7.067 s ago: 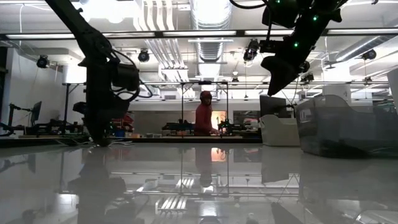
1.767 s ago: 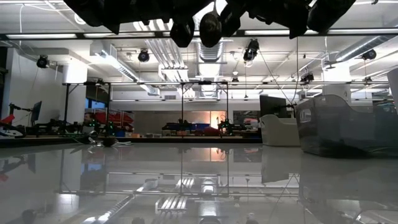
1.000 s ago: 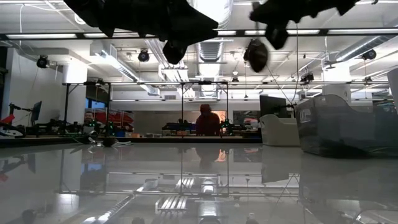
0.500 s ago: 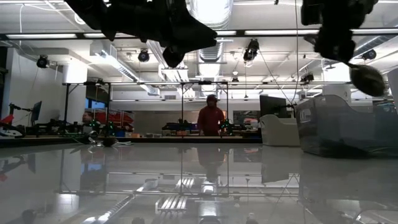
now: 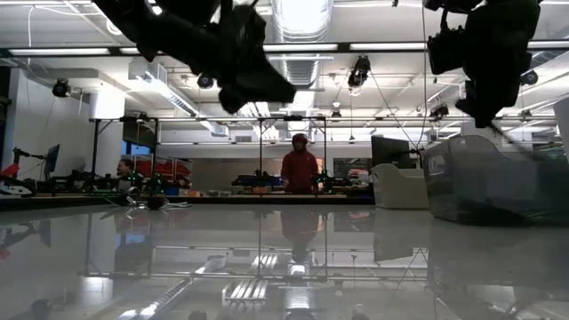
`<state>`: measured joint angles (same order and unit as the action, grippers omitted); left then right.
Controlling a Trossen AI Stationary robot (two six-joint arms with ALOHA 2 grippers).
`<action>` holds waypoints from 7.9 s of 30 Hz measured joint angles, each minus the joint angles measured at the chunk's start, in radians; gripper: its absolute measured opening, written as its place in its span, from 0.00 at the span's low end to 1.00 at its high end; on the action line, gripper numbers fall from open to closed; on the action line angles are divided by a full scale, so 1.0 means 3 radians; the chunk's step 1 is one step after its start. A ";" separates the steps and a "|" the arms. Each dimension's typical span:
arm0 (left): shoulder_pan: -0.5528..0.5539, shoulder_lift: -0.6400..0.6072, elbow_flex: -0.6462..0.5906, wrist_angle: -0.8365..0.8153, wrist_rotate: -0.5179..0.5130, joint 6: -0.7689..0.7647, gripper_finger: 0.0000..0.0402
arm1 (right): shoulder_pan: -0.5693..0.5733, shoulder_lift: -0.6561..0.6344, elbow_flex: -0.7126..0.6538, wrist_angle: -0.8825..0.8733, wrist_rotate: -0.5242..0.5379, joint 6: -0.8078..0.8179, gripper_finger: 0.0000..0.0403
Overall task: Sort silverware by color (type)
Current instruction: Put the black spoon into the black bin
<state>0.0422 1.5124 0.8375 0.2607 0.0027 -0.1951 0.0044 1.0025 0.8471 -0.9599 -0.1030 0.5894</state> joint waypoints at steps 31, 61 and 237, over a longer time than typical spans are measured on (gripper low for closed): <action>0.1035 0.0027 -0.0068 -0.2669 -0.1505 -0.1056 0.19 | -0.0023 0.0038 -0.0001 0.1643 -0.0088 -0.0651 0.25; 0.1300 0.0311 -0.0597 -0.2637 -0.1829 -0.2728 0.19 | -0.0023 0.0174 -0.0003 0.1616 -0.0088 -0.1051 0.25; -0.0069 0.0140 0.0771 -0.2017 -0.1811 0.0432 0.19 | 0.0430 0.0728 0.0465 -0.0905 0.0117 0.0767 0.02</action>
<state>0.0216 1.5543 1.0687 -0.3445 -0.5406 -0.0655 0.1333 1.2209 0.9866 -1.2315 -0.0678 0.8196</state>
